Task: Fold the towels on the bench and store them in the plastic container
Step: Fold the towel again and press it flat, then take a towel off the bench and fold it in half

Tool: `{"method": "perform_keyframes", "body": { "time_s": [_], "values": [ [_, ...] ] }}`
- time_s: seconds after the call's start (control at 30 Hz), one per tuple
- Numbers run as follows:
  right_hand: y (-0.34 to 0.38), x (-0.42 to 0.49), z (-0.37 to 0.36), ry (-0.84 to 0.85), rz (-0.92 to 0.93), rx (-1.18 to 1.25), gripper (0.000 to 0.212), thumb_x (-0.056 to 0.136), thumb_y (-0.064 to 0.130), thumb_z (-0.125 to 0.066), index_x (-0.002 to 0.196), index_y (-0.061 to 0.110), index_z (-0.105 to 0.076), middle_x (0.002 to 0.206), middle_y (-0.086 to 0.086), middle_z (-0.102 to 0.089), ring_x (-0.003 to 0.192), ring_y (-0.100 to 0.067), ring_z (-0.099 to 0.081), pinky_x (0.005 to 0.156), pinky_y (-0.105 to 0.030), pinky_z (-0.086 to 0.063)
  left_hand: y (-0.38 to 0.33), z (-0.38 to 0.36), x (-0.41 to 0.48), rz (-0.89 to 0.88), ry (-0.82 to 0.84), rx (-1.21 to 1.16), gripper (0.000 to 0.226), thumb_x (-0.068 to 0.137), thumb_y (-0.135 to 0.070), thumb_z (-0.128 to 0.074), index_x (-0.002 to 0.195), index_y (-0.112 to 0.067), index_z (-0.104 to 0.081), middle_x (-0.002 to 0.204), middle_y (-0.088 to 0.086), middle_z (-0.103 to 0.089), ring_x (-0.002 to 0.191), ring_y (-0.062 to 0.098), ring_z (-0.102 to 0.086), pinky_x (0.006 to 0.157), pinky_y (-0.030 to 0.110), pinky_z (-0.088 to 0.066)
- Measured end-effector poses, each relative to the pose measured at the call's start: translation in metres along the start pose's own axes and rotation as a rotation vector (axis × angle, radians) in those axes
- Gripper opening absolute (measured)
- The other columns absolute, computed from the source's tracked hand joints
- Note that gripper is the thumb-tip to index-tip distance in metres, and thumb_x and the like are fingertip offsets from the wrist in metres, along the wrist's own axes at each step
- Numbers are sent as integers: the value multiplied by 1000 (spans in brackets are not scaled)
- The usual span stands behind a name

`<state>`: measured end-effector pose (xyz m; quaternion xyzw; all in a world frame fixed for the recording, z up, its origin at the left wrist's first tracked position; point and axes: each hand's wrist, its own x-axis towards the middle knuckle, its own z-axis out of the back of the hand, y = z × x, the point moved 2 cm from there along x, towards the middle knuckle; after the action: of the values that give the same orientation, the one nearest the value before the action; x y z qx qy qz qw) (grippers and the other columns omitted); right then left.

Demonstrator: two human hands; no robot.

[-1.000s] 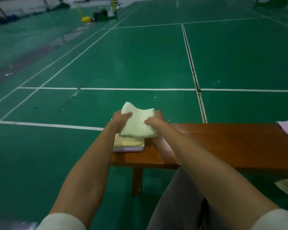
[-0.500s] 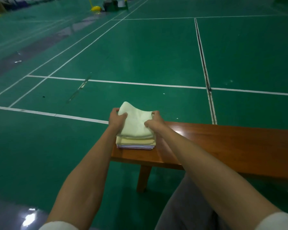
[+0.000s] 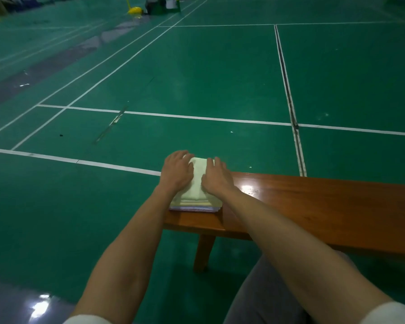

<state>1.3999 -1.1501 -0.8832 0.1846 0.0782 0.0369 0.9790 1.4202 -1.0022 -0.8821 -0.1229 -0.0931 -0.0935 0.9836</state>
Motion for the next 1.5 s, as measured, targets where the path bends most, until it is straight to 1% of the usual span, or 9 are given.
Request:
{"method": "perform_keyframes", "body": {
  "time_s": [0.13, 0.23, 0.37, 0.6, 0.87, 1.0, 1.2, 1.4, 1.5],
  "values": [
    [11, 9, -24, 130, 69, -113, 68, 105, 29, -35, 162, 13, -3, 169, -16, 9, 155, -37, 9, 126, -53, -1, 5, -30, -4, 52, 321, 209, 57, 108, -43, -13, 162, -24, -16, 171, 6, -6, 157, 30, 3, 126, 50, -2],
    [7, 17, -43, 147, 80, -170, 67, 108, 39, -21, 162, 11, 8, 167, -16, 18, 154, -35, 20, 124, -56, 8, 15, -40, -10, 56, 367, 241, 60, 108, -47, -8, 163, -25, 2, 170, 5, 7, 156, 30, 14, 127, 49, 2],
    [-5, 23, -58, 73, 115, -202, 75, 104, 50, -19, 161, 9, 9, 167, -17, 19, 152, -37, 22, 122, -60, 8, 23, -49, -11, 6, 327, 200, 60, 108, -48, -9, 163, -28, 4, 170, 3, 7, 156, 28, 13, 127, 48, 2],
    [-19, 34, -70, 116, 31, -37, 86, 100, 58, -24, 159, 13, 18, 164, -14, 29, 149, -41, 29, 122, -62, 5, 36, -77, -4, -59, 269, 177, 63, 101, -53, 2, 162, -36, 5, 171, -2, 3, 157, 23, 10, 127, 49, -1],
    [-17, 27, -56, 158, 16, -112, 71, 105, 51, -16, 161, 21, 15, 166, -6, 27, 151, -36, 27, 121, -62, 10, 21, -65, -3, -65, 316, 345, 64, 103, -53, 1, 161, -29, 12, 171, 7, 4, 156, 33, 8, 126, 52, 2],
    [-16, 22, -33, 191, 2, -140, 67, 106, 43, -23, 162, 24, 9, 169, -6, 18, 154, -38, 16, 121, -62, 7, 1, -42, 6, -40, 347, 435, 63, 106, -51, -10, 163, -27, -2, 170, 8, -10, 157, 33, -6, 124, 57, 6],
    [-45, 5, 24, 91, -42, -113, 72, 101, 28, -44, 163, 20, -9, 170, -11, 2, 156, -37, 1, 124, -57, 1, -77, -14, 31, -114, 229, 256, 47, 105, -38, -39, 151, -33, -41, 149, 5, -52, 141, 24, -44, 123, 53, -8],
    [-118, -31, 96, -77, -175, -90, 66, 96, 26, -51, 156, 14, -27, 160, -16, -29, 149, -38, -24, 124, -56, -12, -194, -8, 59, -264, 204, 151, 47, 98, -30, -46, 146, -30, -49, 146, 1, -56, 137, 23, -48, 124, 52, -10],
    [-170, -53, 127, -120, -264, -104, 64, 95, 27, -52, 154, 16, -30, 156, -16, -34, 147, -38, -28, 123, -56, -14, -261, -12, 65, -343, 194, 120, 42, 99, -32, -45, 139, -25, -54, 142, 3, -59, 135, 24, -50, 123, 52, -12]
  ]
}}
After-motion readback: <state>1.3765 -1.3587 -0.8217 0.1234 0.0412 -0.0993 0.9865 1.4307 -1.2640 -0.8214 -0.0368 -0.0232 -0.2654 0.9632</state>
